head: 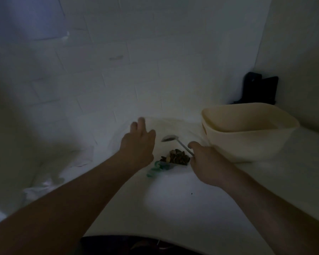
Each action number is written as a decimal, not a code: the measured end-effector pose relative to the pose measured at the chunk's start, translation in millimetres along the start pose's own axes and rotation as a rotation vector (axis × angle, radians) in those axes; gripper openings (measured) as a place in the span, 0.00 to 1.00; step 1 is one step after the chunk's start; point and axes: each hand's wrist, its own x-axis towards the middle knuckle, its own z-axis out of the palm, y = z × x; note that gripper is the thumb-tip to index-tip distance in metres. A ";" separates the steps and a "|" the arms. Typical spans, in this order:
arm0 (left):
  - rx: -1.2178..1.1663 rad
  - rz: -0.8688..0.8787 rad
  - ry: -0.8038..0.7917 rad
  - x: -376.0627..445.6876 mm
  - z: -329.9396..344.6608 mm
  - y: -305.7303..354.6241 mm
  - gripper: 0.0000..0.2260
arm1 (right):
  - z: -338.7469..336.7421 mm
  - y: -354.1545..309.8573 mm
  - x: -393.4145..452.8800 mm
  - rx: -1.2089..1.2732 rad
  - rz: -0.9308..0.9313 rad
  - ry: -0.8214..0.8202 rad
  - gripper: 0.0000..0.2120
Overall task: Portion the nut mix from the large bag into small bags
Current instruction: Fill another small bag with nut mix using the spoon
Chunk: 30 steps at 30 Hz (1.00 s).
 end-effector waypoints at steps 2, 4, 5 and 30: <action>0.038 0.123 0.125 0.6 -0.7 6.3 0.27 | 4.3 -4.5 6.1 -0.066 -0.029 -0.012 0.12; -0.043 0.189 0.072 2.9 6.7 9.6 0.33 | 5.9 -7.3 9.5 -0.126 -0.026 -0.015 0.12; -0.097 0.182 0.015 3.8 12.3 10.1 0.37 | 6.9 -7.6 11.2 -0.151 -0.016 -0.019 0.13; -0.559 0.497 0.394 -23.9 -35.8 -10.5 0.14 | 19.7 -19.5 -3.7 -0.249 -0.174 0.217 0.16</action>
